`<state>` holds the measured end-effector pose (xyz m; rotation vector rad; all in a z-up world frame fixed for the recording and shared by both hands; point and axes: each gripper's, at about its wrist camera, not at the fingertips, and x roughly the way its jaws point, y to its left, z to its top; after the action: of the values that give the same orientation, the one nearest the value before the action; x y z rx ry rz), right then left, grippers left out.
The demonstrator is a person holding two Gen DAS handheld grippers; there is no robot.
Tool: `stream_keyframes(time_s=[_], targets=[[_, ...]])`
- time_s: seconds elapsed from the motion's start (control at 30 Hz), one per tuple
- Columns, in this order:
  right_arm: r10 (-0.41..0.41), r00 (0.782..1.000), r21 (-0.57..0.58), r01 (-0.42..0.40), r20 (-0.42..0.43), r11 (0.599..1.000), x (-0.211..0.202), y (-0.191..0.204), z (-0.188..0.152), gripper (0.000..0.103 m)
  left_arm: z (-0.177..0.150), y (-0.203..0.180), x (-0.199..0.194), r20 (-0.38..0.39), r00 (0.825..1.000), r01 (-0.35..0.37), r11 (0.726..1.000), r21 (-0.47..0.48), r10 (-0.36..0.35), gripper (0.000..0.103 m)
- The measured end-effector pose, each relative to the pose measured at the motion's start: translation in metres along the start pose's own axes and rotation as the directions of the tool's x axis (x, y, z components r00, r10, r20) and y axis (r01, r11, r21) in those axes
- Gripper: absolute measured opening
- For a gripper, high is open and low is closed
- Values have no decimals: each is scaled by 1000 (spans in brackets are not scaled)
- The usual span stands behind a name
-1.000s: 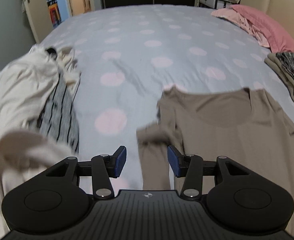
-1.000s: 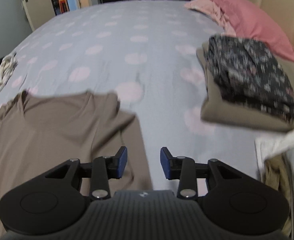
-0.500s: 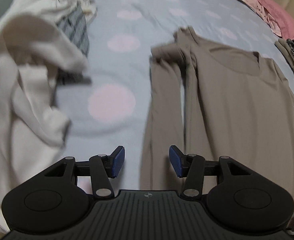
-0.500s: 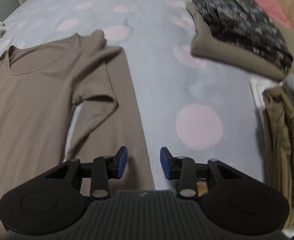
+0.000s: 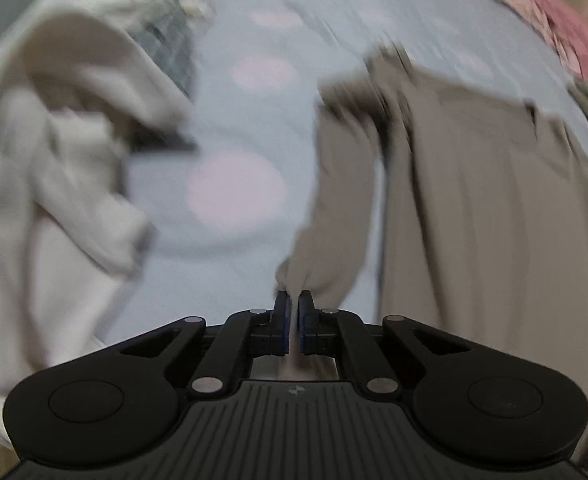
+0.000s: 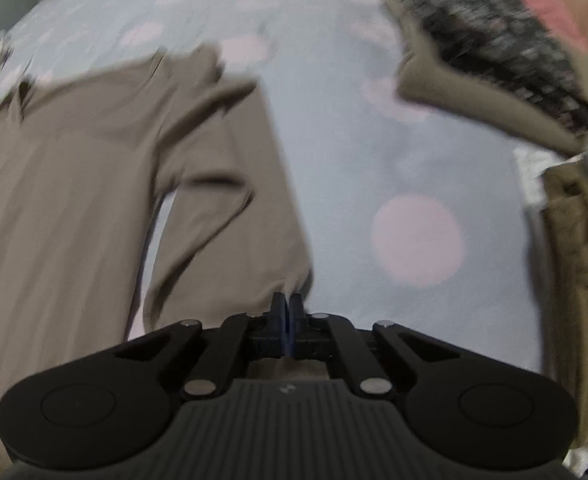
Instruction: Fold clothes
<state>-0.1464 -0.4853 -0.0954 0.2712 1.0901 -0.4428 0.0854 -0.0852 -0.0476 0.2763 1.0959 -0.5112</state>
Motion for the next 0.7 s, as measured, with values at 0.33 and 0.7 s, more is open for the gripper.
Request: stream_keyframes(time_s=[0.33, 0.7], targets=[[-226, 949, 294, 156, 221, 943, -46, -86, 62, 2, 75, 52, -111, 423, 869, -215, 966, -144, 257, 2], [-239, 956, 218, 200, 172, 955, -32, -71, 66, 19, 30, 29, -137, 431, 901, -103, 947, 304, -40, 2]])
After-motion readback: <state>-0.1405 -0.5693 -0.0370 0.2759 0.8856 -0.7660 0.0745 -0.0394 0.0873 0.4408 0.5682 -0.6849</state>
